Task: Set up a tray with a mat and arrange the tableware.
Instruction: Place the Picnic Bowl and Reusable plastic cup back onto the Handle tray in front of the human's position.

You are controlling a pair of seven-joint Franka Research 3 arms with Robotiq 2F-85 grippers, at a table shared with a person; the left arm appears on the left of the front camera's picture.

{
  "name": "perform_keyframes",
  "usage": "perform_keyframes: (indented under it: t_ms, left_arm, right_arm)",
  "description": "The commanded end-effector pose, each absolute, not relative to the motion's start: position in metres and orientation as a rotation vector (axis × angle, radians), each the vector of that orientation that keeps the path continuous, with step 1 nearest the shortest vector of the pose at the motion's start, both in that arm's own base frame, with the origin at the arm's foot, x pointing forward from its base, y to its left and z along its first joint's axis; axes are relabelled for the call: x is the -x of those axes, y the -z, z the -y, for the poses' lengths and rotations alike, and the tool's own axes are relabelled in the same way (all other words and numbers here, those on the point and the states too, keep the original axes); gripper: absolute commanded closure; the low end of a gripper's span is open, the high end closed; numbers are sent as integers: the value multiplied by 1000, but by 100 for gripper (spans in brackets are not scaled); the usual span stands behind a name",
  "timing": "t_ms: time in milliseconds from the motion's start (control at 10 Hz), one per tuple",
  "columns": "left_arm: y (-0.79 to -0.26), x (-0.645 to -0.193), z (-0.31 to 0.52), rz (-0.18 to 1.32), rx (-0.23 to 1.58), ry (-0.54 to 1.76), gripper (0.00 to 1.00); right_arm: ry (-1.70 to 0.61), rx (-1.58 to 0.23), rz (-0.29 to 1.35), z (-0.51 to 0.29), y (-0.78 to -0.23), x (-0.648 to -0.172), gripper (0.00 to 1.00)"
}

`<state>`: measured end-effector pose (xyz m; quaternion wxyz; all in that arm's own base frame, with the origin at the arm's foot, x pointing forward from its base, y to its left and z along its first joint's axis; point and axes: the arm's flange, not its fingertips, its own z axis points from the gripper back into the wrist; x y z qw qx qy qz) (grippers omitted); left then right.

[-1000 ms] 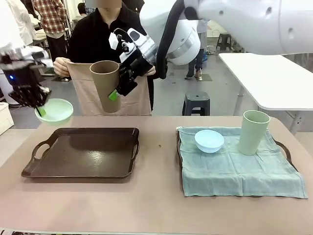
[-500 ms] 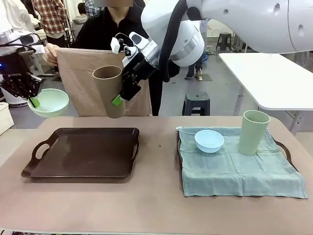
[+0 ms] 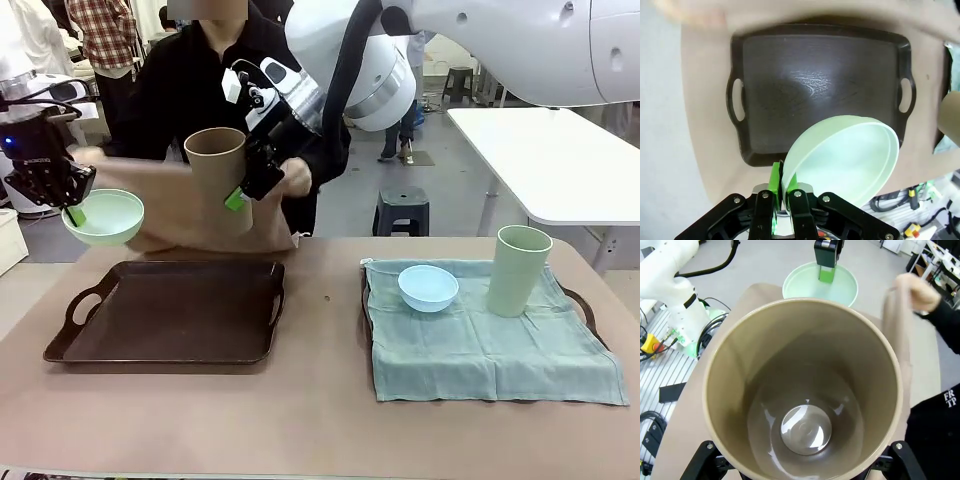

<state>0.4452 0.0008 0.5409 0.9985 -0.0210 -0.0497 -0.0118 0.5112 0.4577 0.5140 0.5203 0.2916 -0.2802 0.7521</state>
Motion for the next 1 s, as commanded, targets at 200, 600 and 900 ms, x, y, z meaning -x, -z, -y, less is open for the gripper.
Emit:
perform_keyframes:
  t_ms: [200, 600, 900]
  left_arm:
    - [-544, -444, -1, 118, 35, 27, 100]
    - [-544, -444, -1, 118, 35, 27, 100]
    - [-544, -444, -1, 118, 35, 27, 100]
  right_arm:
    - [-1800, -691, 680, -456, -515, -510, 100]
    - [-1800, -691, 680, -456, -515, -510, 100]
    - [-1800, -691, 680, -456, -515, -510, 100]
